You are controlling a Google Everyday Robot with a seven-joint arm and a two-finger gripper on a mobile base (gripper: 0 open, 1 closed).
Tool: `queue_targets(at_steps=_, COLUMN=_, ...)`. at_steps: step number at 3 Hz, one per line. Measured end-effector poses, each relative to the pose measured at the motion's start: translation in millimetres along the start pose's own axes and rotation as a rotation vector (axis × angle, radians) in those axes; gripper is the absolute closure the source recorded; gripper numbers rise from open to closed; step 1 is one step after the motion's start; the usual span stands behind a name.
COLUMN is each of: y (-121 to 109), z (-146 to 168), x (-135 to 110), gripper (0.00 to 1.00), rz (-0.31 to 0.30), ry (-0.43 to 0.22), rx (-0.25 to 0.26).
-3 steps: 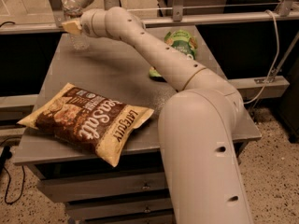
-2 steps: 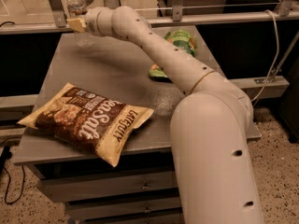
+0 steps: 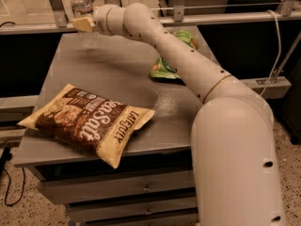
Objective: Move water bottle near green rice chip bag
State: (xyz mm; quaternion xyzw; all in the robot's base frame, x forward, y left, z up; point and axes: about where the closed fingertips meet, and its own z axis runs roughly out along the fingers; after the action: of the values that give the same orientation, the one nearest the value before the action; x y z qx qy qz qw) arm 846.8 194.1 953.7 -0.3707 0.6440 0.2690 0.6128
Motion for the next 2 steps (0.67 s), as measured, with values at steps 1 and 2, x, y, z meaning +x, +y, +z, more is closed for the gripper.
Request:
queue_targets(at_steps=1, y=-1.7, z=-6.9, x=0.9, gripper=1.00, rz=0.004, ry=0.001, rx=0.012)
queue_targets(at_steps=2, y=2.1, z=-22.5, x=-1.6, gripper=1.00, rz=0.005, ry=0.004, rx=0.016)
